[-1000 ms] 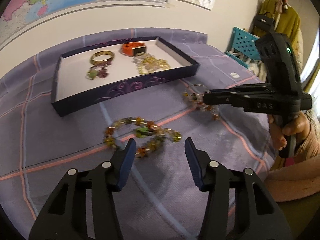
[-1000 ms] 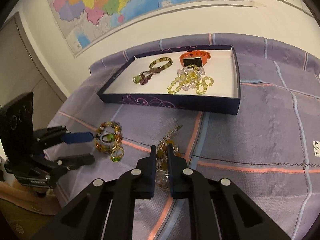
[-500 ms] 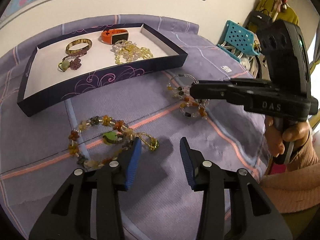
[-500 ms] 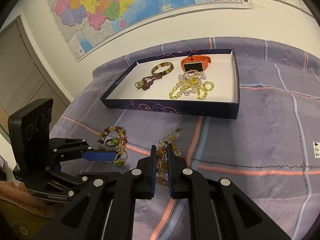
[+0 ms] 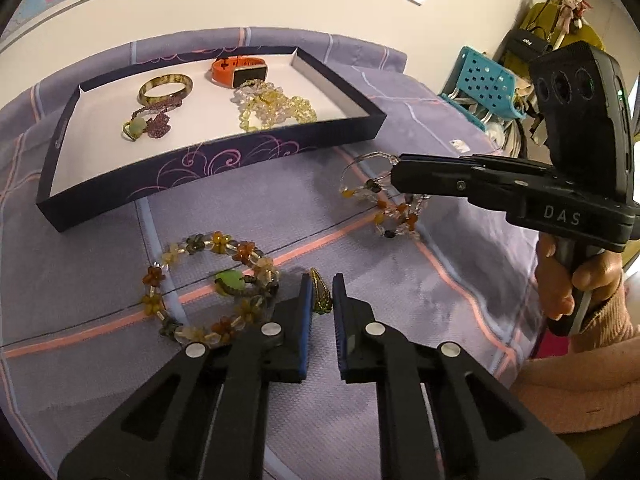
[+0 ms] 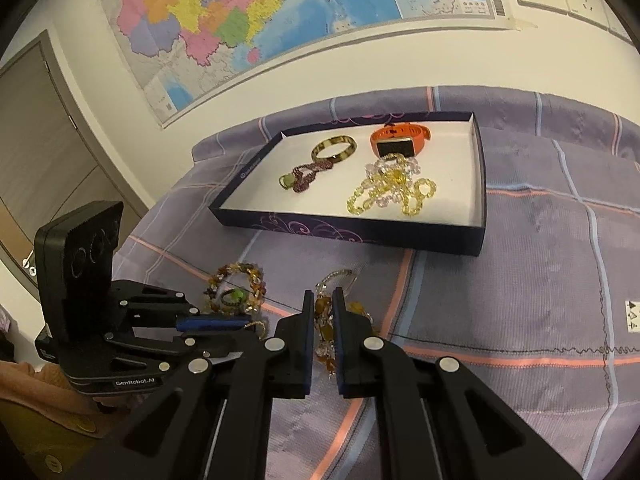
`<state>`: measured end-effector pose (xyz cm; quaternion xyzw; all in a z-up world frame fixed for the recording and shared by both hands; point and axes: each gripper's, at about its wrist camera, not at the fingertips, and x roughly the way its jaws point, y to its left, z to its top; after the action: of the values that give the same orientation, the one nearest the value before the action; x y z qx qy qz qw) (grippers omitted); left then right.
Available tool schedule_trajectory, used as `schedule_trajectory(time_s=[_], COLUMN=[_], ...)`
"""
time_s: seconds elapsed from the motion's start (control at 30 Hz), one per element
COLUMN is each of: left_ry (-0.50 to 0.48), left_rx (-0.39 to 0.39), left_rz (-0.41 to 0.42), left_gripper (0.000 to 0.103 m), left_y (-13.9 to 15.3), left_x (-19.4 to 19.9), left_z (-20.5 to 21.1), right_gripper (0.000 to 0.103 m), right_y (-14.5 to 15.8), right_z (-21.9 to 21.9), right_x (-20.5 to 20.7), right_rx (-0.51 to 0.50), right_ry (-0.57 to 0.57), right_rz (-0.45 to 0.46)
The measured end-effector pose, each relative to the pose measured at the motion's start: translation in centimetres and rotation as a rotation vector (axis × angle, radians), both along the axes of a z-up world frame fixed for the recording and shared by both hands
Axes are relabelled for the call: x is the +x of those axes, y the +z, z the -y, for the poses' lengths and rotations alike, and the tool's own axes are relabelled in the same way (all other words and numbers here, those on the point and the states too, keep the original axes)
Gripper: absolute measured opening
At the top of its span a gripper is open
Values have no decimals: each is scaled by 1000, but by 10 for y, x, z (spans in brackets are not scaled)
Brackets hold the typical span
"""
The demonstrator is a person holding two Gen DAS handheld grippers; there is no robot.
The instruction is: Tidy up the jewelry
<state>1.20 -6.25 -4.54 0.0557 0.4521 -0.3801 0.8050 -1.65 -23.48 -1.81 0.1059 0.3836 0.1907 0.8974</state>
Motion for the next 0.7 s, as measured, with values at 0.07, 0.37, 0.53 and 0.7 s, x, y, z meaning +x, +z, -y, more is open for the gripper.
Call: schedule_trajectory(time_s=[0.07,0.37,0.53,0.7], left_ry=[0,22,62,105], left_rx=[-20,-89,-97,-98], left_rz=[5,69,113,139], left_gripper=[10,10,10,10], left_y=[6,43,59,69], left_x=[-1,4,14,30], left_z=[-3,-22,-33,-44], right_gripper=[7,7,7,7], right_y=[4,28,45,60], right_z=[-1,-1,-2,0], right_x=[-1,0,5,17], right_rx=[5,26,21,13], right_ry=[1,8,20,19], right_rz=[10,74,115,154])
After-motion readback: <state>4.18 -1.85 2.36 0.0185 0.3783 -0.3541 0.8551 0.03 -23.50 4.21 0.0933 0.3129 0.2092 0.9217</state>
